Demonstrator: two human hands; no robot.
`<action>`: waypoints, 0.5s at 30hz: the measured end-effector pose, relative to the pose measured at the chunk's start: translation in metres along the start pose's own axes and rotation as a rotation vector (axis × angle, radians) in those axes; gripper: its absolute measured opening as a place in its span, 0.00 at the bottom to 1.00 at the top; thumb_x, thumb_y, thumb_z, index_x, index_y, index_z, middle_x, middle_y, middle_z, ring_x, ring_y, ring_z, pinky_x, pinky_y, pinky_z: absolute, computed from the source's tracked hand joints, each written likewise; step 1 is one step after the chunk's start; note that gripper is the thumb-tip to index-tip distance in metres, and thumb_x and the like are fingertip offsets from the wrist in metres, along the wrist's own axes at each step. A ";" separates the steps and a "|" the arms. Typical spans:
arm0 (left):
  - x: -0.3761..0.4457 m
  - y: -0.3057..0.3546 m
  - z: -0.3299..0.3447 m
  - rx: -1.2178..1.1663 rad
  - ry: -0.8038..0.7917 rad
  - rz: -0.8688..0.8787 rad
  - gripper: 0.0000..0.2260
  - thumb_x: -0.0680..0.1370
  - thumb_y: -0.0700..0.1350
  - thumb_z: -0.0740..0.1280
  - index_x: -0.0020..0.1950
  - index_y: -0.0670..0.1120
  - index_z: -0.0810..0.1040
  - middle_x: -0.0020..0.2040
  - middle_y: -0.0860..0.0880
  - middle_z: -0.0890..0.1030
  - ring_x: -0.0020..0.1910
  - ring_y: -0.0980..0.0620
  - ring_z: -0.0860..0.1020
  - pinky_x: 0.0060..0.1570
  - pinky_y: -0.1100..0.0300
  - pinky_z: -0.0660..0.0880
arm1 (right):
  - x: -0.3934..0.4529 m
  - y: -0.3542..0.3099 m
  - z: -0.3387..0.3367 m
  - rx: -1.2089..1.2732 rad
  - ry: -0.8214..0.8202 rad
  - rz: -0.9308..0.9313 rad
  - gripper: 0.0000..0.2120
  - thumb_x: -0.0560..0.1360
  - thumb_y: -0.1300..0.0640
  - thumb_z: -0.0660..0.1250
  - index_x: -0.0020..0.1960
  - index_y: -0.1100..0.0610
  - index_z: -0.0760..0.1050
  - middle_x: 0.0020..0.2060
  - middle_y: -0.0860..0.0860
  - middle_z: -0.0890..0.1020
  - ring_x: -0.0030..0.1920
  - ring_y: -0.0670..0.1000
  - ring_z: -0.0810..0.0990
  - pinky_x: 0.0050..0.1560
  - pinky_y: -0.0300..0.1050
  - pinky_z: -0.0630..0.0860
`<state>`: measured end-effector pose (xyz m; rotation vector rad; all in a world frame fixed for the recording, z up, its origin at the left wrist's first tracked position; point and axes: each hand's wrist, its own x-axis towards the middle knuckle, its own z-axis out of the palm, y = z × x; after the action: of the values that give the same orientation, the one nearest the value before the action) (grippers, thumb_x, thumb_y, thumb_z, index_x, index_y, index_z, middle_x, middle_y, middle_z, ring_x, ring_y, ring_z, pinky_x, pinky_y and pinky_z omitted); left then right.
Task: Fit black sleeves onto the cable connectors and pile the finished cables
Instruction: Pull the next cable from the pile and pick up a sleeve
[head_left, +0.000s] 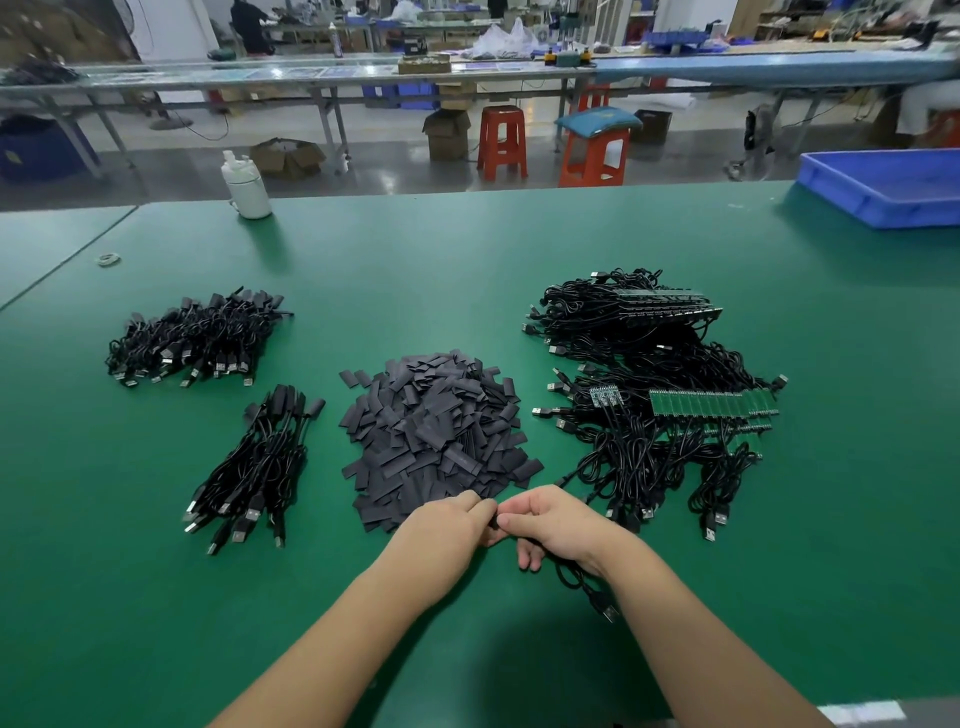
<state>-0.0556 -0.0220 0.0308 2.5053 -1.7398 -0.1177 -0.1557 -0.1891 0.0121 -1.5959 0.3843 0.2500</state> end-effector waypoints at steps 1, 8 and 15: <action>0.000 0.001 -0.001 0.010 -0.004 0.004 0.13 0.82 0.47 0.58 0.67 0.50 0.69 0.54 0.50 0.74 0.49 0.46 0.77 0.45 0.53 0.72 | 0.000 0.000 0.000 -0.004 -0.006 -0.004 0.10 0.82 0.62 0.62 0.59 0.63 0.79 0.54 0.56 0.85 0.29 0.47 0.79 0.29 0.38 0.75; -0.001 0.004 -0.006 0.070 -0.015 0.049 0.11 0.83 0.47 0.56 0.64 0.47 0.69 0.52 0.48 0.72 0.47 0.45 0.76 0.43 0.53 0.70 | -0.004 -0.004 0.000 -0.024 -0.016 0.007 0.10 0.83 0.61 0.61 0.58 0.60 0.80 0.51 0.52 0.86 0.30 0.47 0.80 0.30 0.38 0.76; -0.002 0.005 -0.005 0.089 -0.011 0.063 0.11 0.82 0.45 0.58 0.64 0.47 0.69 0.51 0.48 0.72 0.46 0.45 0.76 0.41 0.54 0.70 | -0.006 -0.007 0.002 -0.035 -0.017 -0.003 0.09 0.83 0.62 0.60 0.54 0.55 0.80 0.49 0.50 0.86 0.30 0.47 0.80 0.30 0.38 0.76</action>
<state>-0.0609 -0.0217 0.0364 2.5111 -1.8664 -0.0504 -0.1586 -0.1860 0.0211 -1.6272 0.3656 0.2693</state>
